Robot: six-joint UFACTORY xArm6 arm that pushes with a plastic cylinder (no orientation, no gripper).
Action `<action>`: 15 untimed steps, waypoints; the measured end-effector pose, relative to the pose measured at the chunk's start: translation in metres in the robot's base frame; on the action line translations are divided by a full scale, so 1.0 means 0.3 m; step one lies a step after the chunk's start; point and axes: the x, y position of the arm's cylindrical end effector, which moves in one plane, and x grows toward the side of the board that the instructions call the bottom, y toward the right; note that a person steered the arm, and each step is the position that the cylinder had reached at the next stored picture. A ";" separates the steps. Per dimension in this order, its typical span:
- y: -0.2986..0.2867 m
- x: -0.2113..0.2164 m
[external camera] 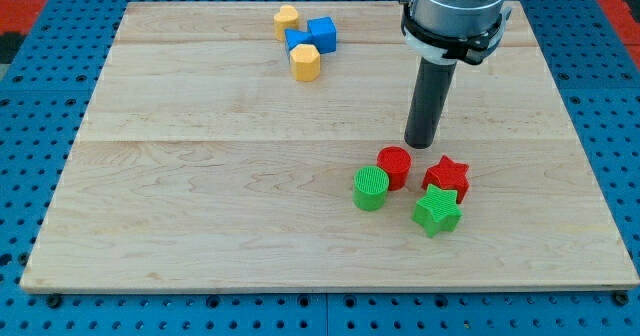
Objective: Push the yellow hexagon diagonally left above green circle
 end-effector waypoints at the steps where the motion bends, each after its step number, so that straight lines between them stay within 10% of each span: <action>1: 0.000 0.000; 9: -0.001 -0.015; 13: 0.063 -0.540; 15: -0.059 -0.497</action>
